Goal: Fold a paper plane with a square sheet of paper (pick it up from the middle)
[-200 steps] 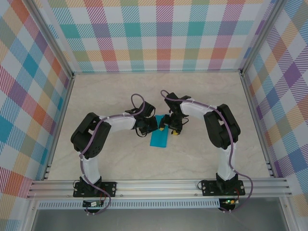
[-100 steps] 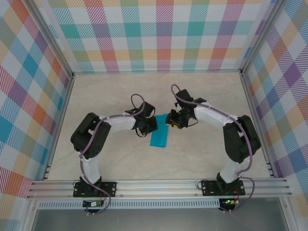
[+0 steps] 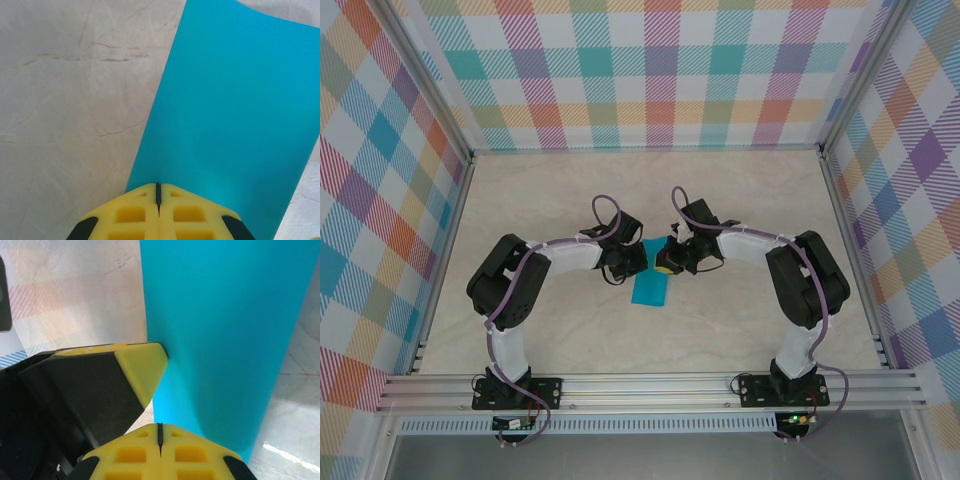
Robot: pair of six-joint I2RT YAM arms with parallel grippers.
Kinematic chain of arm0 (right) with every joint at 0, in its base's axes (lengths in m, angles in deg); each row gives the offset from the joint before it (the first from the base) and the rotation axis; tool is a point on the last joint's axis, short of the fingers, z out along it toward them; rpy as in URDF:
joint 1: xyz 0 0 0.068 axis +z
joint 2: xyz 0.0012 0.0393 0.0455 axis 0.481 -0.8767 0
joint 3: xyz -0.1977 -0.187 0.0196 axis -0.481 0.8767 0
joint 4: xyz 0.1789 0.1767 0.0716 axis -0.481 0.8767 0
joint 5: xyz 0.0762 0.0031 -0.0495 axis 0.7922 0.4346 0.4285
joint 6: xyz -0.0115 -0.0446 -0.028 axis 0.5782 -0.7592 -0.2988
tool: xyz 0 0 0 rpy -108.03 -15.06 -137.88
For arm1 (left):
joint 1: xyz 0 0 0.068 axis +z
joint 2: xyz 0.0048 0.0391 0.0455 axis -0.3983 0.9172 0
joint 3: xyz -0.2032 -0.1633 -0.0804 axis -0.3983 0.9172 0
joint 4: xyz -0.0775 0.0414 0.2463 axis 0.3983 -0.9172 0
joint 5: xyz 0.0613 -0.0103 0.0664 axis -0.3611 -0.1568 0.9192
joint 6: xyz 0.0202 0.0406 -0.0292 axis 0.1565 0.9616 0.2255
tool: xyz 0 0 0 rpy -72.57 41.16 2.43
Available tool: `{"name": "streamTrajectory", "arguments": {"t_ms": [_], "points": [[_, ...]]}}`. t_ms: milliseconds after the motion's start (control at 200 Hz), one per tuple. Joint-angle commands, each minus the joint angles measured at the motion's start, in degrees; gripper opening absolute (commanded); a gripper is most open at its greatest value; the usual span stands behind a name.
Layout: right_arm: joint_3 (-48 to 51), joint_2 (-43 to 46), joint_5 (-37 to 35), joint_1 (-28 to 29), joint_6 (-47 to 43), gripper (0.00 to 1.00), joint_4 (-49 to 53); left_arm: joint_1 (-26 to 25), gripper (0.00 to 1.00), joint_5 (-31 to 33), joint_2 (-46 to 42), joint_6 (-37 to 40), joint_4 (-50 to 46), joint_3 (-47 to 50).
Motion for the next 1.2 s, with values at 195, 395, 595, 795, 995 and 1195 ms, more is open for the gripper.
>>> {"name": "streamTrajectory", "arguments": {"t_ms": [195, 395, 595, 795, 995, 1195], "points": [[4.29, -1.63, 1.95, -2.51, -2.97, 0.00, -3.17, -1.11, 0.00, 1.06, 1.57, 0.54, -2.20, 1.94], [8.00, -2.14, -0.62, -3.57, -3.78, 0.00, -3.85, -1.10, 0.00, 1.07, 1.57, 0.49, -2.20, 2.20], [7.75, -2.19, -0.20, -3.57, -4.13, 0.00, -3.52, -1.10, 0.00, 1.20, 1.40, 0.75, -2.55, 2.18], [8.20, 3.88, 3.51, -3.57, -3.03, 0.00, -7.14, -1.11, 0.00, 1.20, 1.31, 0.88, -2.76, 1.96], [10.98, 3.41, 9.90, -3.33, 0.78, 0.01, -15.68, -1.11, 0.00, 1.05, 1.51, 1.05, -2.65, 1.96], [13.72, 0.27, 8.58, -3.21, 0.32, 0.01, -18.05, -1.11, 0.00, 1.03, 1.31, 1.05, -2.74, 1.96]]}}
